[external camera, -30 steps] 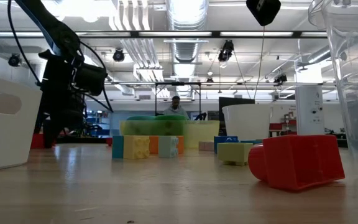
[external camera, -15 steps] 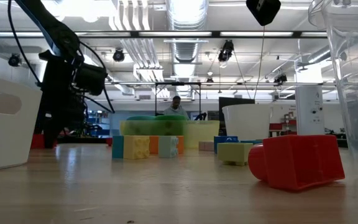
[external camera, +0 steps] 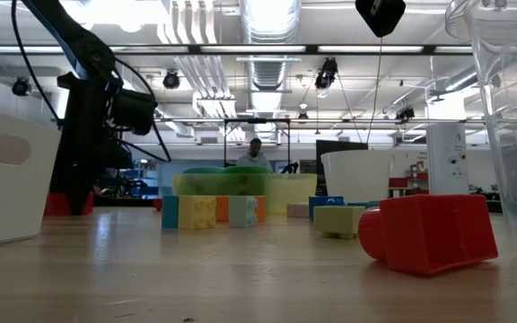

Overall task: Pick & Place Toys
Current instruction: Put the top red game piece into the white bin

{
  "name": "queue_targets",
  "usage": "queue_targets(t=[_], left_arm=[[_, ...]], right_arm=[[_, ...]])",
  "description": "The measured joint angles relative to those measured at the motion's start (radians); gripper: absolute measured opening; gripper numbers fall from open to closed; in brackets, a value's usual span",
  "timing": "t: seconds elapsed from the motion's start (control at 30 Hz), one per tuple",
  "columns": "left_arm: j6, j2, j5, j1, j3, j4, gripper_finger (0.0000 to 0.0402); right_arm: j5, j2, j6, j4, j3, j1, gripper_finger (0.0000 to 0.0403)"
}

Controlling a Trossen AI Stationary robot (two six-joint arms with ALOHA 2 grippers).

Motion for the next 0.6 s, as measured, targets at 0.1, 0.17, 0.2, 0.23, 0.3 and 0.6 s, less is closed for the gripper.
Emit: queue_targets(t=[0.1,0.17,0.2,0.23,0.3,0.6], left_arm=[[0.002,0.0,0.001,0.0,0.0,0.001,0.0145],[0.002,-0.01,-0.001,0.0,-0.001,0.004,0.0145],[0.002,-0.015,-0.001,-0.001,-0.001,0.004,0.0145],[0.002,-0.022,-0.002,-0.001,0.001,0.003,0.0145],[0.002,-0.039,0.0,-0.003,0.008,0.004,0.0145],[-0.011,-0.117,0.004,-0.088,0.086,-0.05,0.0145]], right_arm=[[0.0,0.0,0.0,0.0,0.0,0.0,0.0009],[0.0,0.0,0.0,0.0,0.0,0.0,0.0009],[0.0,0.0,0.0,0.0,0.0,0.0,0.0009],[0.0,0.0,0.0,0.0,0.0,0.0,0.0009],[0.0,0.0,0.0,0.0,0.0,0.0,0.0009],[0.0,0.0,-0.003,0.0,0.0,0.0,0.0009]])
